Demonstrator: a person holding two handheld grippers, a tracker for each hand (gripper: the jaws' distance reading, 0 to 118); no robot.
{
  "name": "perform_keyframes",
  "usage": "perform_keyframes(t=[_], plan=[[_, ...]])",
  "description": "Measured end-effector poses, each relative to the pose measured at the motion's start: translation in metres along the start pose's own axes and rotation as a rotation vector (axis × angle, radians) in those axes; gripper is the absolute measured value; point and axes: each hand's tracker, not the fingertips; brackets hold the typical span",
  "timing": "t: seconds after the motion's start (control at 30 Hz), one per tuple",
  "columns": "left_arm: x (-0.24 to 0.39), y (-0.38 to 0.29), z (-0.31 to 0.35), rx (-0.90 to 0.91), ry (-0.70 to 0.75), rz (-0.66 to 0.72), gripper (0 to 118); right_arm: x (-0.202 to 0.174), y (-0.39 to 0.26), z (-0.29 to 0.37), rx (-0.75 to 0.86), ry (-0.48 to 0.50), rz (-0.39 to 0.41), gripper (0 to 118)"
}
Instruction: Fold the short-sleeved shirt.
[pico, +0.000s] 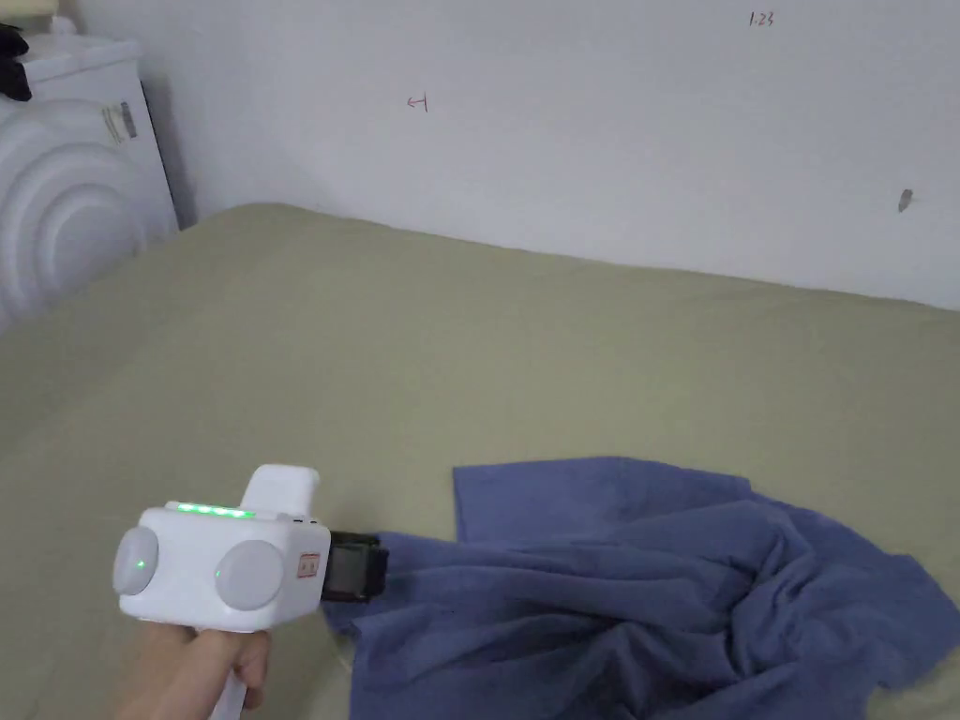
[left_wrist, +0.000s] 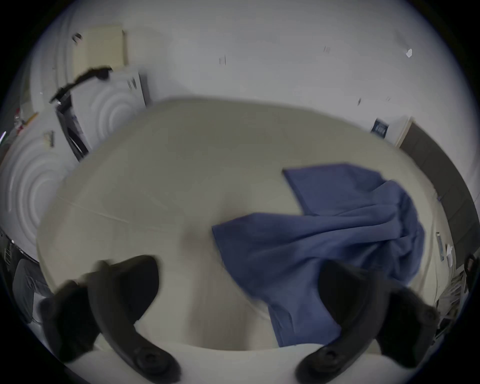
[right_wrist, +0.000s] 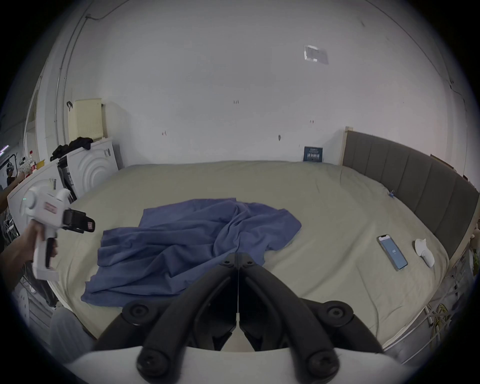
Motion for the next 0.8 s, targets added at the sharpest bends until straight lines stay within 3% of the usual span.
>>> perform_keyframes(t=[0.17,0.33,0.43,0.5,0.53,0.73,0.8], plan=[[0.001,0.021,-0.079,-0.067,0.041,-0.017,118,0.007,-0.004,-0.038,-0.077,-0.005,0.004,3],[0.01,0.019,-0.093,-0.087,0.059,-0.087,114,0.021,-0.007,-0.069,-0.139,0.01,-0.002,3],[0.009,0.015,-0.072,-0.071,0.019,-0.08,79,0.034,-0.006,-0.086,-0.157,0.016,-0.027,3],[0.012,0.014,-0.061,-0.05,0.011,-0.122,2,0.042,-0.001,-0.101,-0.174,0.009,-0.016,3],[0.013,0.013,-0.058,-0.046,-0.042,-0.115,3,0.048,0.003,-0.112,-0.175,0.007,-0.015,3],[0.02,0.008,-0.055,-0.071,-0.023,-0.097,3,0.09,0.046,-0.196,-0.236,-0.03,-0.042,3],[0.017,0.01,-0.056,-0.079,-0.037,-0.072,3,0.105,0.058,-0.234,-0.287,-0.039,-0.041,15]])
